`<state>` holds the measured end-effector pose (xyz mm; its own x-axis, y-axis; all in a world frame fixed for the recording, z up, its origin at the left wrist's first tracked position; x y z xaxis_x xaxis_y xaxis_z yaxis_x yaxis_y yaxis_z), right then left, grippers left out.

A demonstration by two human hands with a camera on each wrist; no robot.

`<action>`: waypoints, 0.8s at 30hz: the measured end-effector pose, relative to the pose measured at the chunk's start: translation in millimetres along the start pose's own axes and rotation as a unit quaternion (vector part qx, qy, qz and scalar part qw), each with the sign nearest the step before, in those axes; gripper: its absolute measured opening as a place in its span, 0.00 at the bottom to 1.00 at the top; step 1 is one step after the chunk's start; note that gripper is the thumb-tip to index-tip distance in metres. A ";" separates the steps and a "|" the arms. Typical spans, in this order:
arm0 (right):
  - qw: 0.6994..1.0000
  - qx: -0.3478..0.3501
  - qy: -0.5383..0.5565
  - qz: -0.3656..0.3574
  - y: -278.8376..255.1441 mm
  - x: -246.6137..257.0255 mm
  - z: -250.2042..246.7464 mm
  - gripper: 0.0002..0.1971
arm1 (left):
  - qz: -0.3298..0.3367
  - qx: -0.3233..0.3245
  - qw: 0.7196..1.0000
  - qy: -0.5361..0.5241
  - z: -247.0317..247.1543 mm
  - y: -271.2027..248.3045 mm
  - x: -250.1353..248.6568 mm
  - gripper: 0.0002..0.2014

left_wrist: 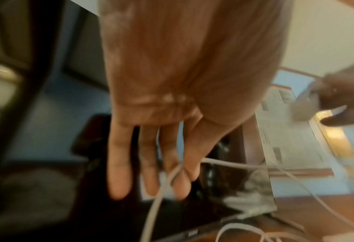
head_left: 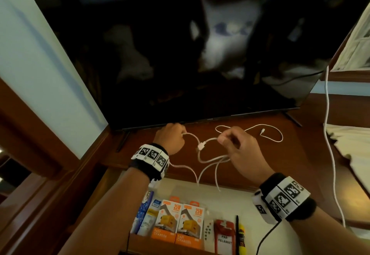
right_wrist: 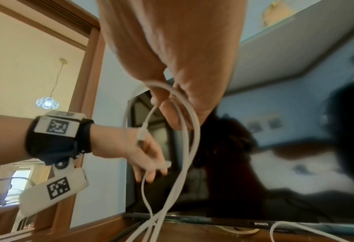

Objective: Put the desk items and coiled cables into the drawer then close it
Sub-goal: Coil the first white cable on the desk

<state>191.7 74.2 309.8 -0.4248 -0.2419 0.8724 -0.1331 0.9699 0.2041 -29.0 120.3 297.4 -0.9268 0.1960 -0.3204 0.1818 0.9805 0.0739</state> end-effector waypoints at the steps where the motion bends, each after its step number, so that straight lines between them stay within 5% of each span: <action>1: 1.000 -0.020 -0.006 -0.015 0.6 3.0 -3.8 0.04 | -0.012 0.009 1.000 -0.012 3.6 -1.2 2.4 0.18; 4: 0.998 -0.037 -0.033 -0.042 5.8 4.6 -7.2 0.04 | 0.040 -0.109 0.977 -0.179 -16.9 -8.3 -18.3 0.16; 6: 0.997 -0.025 -0.053 -0.053 8.3 3.5 -4.5 0.03 | 0.092 -0.052 0.952 -0.288 -21.6 -15.4 -49.8 0.18; 8: 0.995 -0.028 -0.067 -0.074 8.8 5.4 -3.4 0.04 | 0.137 0.047 0.948 -0.283 -17.1 -25.7 -78.6 0.21; 10: 0.997 -0.031 -0.019 -0.069 8.7 6.8 -6.3 0.03 | 0.150 0.052 0.950 -0.270 -17.9 -26.4 -84.1 0.15; 13: 0.999 0.025 0.013 -0.015 11.9 -4.3 -2.7 0.18 | 0.115 0.009 0.929 -0.352 -24.7 -19.6 -69.3 0.11; 18: 0.971 0.156 -0.142 0.111 7.8 -62.7 12.3 0.23 | 0.086 -0.024 0.827 -0.555 -40.5 -19.5 -50.8 0.11; 21: 0.960 0.116 -0.192 0.169 5.2 -76.6 6.2 0.34 | 0.061 0.014 0.789 -0.611 -33.4 -23.0 -51.1 0.11; 24: 0.979 0.040 -0.183 0.083 9.1 -44.9 2.8 0.56 | -0.014 0.078 0.775 -0.627 -8.1 -29.3 -56.0 0.11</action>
<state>207.0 93.8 271.2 -0.7369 -0.0901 0.6700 -0.0984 0.9948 0.0255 14.9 80.6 320.9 0.0982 -0.0652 -0.9930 0.2944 0.9551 -0.0337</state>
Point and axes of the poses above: each hand's wrist, its own y-axis towards the middle knuckle, its own z-axis out of the palm, x = y × z, the point moved 6 cm from there along y, towards the middle knuckle, and after that the axes turned 7 degrees about z, right-handed, at the moved point
